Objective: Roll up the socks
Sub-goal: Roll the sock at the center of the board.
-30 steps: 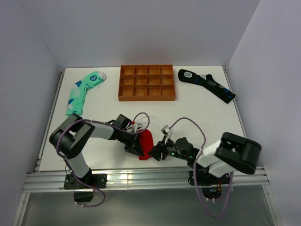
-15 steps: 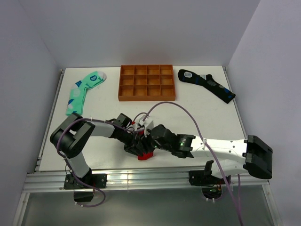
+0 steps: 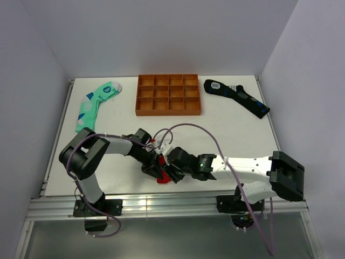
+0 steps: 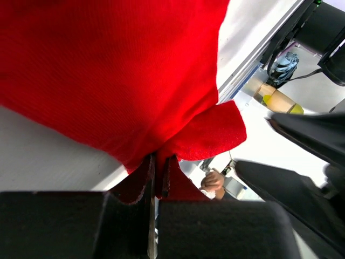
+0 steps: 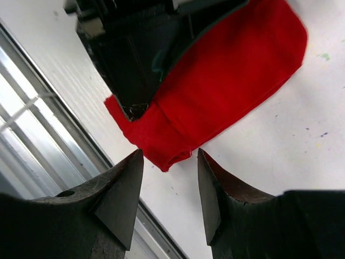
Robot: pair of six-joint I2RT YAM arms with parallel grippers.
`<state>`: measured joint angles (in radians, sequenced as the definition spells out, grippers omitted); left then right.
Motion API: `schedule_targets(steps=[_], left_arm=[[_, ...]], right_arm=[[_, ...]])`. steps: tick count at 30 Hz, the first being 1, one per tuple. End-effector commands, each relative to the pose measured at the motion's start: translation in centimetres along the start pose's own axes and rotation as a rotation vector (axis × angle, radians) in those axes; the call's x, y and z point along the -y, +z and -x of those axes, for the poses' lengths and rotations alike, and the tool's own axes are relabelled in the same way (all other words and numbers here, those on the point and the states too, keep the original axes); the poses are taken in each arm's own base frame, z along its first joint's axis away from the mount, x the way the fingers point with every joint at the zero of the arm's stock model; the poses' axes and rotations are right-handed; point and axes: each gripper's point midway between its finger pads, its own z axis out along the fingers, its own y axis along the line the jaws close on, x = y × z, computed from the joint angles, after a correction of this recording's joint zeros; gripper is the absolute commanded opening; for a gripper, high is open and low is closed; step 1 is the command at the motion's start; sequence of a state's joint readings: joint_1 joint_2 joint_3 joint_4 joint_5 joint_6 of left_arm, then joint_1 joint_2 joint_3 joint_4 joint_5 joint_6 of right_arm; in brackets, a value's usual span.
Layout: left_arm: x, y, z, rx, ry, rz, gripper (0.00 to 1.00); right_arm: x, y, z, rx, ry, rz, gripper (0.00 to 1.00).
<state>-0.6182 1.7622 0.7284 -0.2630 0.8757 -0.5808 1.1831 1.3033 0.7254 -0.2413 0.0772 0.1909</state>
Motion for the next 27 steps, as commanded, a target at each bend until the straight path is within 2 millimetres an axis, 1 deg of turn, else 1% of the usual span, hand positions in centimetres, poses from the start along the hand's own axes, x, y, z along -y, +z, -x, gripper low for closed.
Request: schedule_targets(steps=[1, 5, 7, 10, 13, 16, 21, 27], left_arm=[[-3.8, 0.2, 0.4, 0.021, -0.004, 0.152, 0.0], [-3.8, 0.1, 0.6, 0.018, -0.001, 0.156, 0.0], [-3.9, 0.0, 0.5, 0.014, -0.001, 0.16, 0.0], [-3.9, -0.1, 0.7, 0.018, 0.0, 0.159, 0.0], [-4.1, -0.2, 0.8, 0.014, -0.003, 0.163, 0.0], [-4.1, -0.3, 1.0, 0.017, -0.004, 0.163, 0.0], [-4.2, -0.3, 1.3, 0.019, -0.012, 0.157, 0.0], [-3.7, -0.5, 1.6, 0.034, -0.013, 0.139, 0.0]], right_arm=[[-0.7, 0.4, 1.1, 0.021, -0.025, 0.006, 0.52], [-0.8, 0.7, 1.2, 0.023, -0.032, -0.007, 0.52], [-1.4, 0.7, 1.5, 0.046, -0.027, 0.013, 0.52], [-1.6, 1.3, 0.8, 0.029, -0.02, 0.013, 0.52], [-1.9, 1.8, 0.8, 0.028, -0.018, 0.019, 0.52], [-1.6, 2.2, 0.0, 0.017, -0.013, 0.004, 0.52], [-1.8, 2.8, -0.3, 0.002, -0.012, 0.005, 0.51], [-1.4, 3.6, -1.3, -0.035, 0.018, -0.027, 0.48]])
